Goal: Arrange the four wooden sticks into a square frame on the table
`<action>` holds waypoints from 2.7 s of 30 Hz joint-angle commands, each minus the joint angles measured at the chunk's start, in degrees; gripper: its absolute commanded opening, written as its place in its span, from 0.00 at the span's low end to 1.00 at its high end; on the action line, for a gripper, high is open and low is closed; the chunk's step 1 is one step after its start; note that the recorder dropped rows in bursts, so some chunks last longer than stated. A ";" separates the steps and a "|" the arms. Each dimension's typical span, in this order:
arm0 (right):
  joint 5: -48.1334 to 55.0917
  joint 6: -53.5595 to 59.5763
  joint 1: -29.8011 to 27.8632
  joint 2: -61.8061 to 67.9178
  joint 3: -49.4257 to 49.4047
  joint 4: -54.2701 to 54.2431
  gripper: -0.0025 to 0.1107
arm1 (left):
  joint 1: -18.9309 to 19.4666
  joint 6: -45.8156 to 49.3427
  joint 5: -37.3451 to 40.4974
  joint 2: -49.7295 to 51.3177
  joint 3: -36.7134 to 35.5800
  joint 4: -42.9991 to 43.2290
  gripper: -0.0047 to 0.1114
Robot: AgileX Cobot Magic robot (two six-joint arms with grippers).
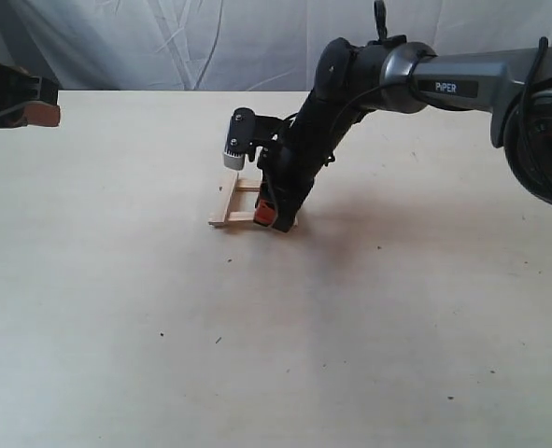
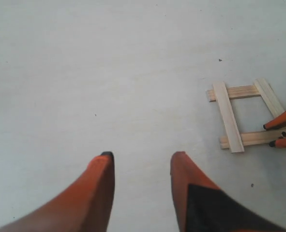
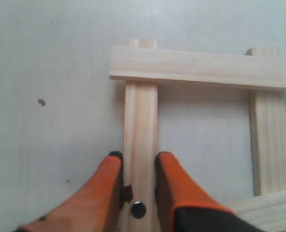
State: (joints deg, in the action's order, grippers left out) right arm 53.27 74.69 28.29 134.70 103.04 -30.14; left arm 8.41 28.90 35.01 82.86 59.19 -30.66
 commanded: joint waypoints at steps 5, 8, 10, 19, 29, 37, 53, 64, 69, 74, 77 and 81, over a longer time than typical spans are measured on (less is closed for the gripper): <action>-0.62 -0.43 -0.26 -1.34 0.04 0.27 0.40 | 0.05 0.06 -0.61 -0.02 -0.28 -0.60 0.37; -2.10 -3.07 -0.26 -3.85 0.04 0.36 0.39 | 0.05 0.06 -0.61 -0.02 -0.28 -0.60 0.37; -2.37 -8.27 -0.26 -6.33 0.04 2.86 0.39 | 0.05 0.06 -0.61 -0.02 -0.28 -0.60 0.37; 8.70 -50.02 -0.87 -12.71 0.04 21.45 0.02 | 0.05 0.18 -1.60 -0.02 -0.37 -0.70 0.23; 2.48 -60.20 -18.65 -46.72 -26.10 16.55 0.02 | -3.04 4.92 -5.59 -20.20 -9.02 -0.47 0.04; -29.88 -60.09 -19.66 -92.26 -61.73 22.81 0.02 | -5.98 9.40 -20.97 -50.69 -25.12 -1.76 0.04; -24.73 -60.21 -19.66 -127.23 -71.34 21.97 0.02 | -5.98 9.40 -18.68 -60.47 -27.54 -0.36 0.04; -33.43 -60.78 -30.29 -134.70 -86.43 13.31 0.02 | -5.98 9.40 -18.21 -60.47 -27.54 -0.36 0.04; -30.75 -64.75 -35.02 -134.70 -93.33 18.48 0.02 | -5.98 9.40 -18.34 -60.57 -27.54 -0.36 0.04; -29.36 -76.36 -35.62 -134.70 -97.03 26.38 0.02 | -5.98 9.40 -18.34 -60.57 -27.54 -0.36 0.04; -29.63 -76.36 -35.62 -134.70 -99.11 27.03 0.02 | -5.98 9.40 -18.34 -60.57 -27.54 -0.36 0.04; -30.87 -76.36 -35.62 -134.70 -102.31 28.37 0.02 | -5.98 9.50 -18.34 -60.54 -27.54 -0.36 0.04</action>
State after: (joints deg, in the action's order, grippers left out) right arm 24.25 -1.20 -7.09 0.34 2.74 -3.04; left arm 2.84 38.39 16.76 22.69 31.91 -31.22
